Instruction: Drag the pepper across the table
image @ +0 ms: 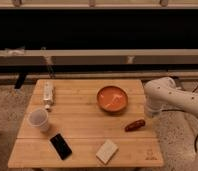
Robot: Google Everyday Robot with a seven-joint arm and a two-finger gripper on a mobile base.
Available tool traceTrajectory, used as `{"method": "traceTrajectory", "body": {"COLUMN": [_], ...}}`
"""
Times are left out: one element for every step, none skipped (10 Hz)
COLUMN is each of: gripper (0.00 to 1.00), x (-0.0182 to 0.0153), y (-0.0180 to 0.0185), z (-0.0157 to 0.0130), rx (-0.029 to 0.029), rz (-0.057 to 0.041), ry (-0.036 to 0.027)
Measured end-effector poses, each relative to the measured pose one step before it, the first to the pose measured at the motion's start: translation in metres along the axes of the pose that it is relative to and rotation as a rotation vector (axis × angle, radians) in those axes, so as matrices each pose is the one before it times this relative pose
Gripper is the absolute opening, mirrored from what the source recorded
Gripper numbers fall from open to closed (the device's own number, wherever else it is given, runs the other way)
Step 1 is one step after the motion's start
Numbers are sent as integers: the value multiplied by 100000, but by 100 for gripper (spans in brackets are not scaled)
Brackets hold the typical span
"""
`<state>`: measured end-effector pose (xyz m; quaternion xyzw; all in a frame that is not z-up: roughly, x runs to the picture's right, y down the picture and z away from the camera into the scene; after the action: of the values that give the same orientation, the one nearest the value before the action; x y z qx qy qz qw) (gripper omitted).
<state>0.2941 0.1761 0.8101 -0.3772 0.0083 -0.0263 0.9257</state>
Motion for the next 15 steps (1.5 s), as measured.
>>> {"method": "traceTrajectory", "body": {"gripper": [11, 11, 13, 20, 30, 43, 53, 61, 71, 74, 74, 74, 74, 74, 74], "x": [698, 616, 536, 550, 406, 465, 156, -22, 47, -16, -35, -131, -131, -171, -302], "y": [-403, -502, -628, -680, -824, -971, -705, -509, -502, -126, -123, -1, -46, -50, 118], "z": [11, 93, 92, 49, 49, 75, 24, -67, -128, -123, -366, -584, -685, -967, -784], "rx": [-42, -3, 252, 527, 774, 905, 534, 439, 385, 247, 521, 611, 837, 913, 355], "rz": [1180, 1260, 1222, 1086, 1258, 1355, 529, 130, -74, -103, -307, -433, -752, -1194, -1458], "ry": [1014, 771, 552, 560, 73, -97, -89, -82, 120, 48, 130, 28, 276, 319, 129]}}
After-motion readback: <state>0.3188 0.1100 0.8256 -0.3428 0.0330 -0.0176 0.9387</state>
